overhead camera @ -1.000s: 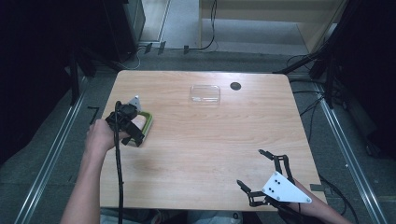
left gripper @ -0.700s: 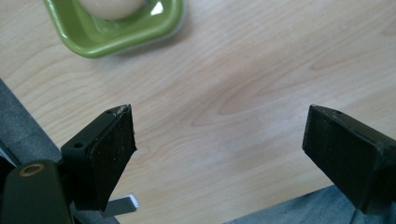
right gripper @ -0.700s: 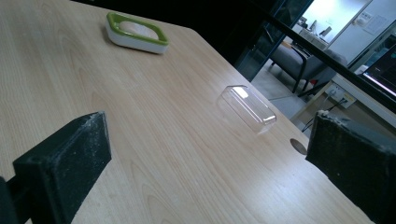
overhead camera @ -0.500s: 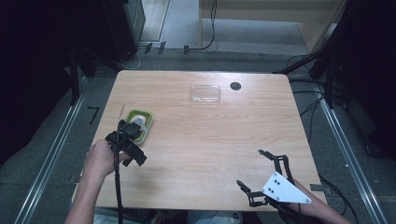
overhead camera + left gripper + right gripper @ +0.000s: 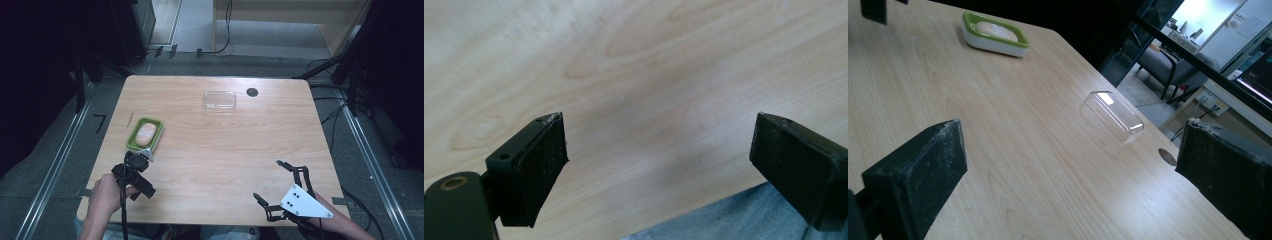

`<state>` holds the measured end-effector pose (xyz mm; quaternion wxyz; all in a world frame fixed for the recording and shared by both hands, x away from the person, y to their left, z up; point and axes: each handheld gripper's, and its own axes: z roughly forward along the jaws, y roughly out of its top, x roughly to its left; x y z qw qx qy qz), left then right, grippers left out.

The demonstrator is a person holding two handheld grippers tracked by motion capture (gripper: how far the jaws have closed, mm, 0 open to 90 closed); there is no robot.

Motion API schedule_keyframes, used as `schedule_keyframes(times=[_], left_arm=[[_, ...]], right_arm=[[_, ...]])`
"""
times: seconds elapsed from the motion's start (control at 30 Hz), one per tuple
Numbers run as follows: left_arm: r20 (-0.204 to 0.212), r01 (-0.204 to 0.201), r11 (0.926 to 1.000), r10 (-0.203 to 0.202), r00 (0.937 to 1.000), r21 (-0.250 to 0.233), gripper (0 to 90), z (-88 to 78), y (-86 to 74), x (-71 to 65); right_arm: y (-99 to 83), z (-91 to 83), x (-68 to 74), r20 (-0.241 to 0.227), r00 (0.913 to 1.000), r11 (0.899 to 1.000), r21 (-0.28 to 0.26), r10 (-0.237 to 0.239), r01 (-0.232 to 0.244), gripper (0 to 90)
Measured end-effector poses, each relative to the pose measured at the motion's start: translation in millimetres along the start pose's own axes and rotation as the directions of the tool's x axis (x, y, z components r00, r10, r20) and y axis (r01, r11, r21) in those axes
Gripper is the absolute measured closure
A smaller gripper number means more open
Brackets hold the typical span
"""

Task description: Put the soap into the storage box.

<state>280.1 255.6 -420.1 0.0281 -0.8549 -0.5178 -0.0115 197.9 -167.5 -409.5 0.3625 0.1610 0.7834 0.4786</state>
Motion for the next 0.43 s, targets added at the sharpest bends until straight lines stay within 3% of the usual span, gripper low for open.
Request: schedule_keyframes(times=[0.1, 0.23, 0.43], left_arm=[[0.004, -0.004, 0.9999, 0.004, 1.0, 0.015, 9.3, 7.6, -7.7, -3.5], [0.003, 0.006, 1.0, -0.006, 1.0, -0.005, 9.4, 11.8, -16.7, -6.5], [0.001, 0.006, 0.9996, -0.006, 1.0, -0.028, 9.4, 16.7, -16.7, -7.2]], right_arm=[[0.1, 0.0, 0.2, -0.001, 1.0, 1.0, 0.001, -0.003, 0.003, 0.0], [0.0, -0.3, 0.2, -0.001, 1.0, 1.0, -0.002, 0.0, 0.0, 0.0], [0.1, 1.0, 0.3, -0.001, 1.0, 1.0, 0.0, -0.001, 0.001, 0.0]])
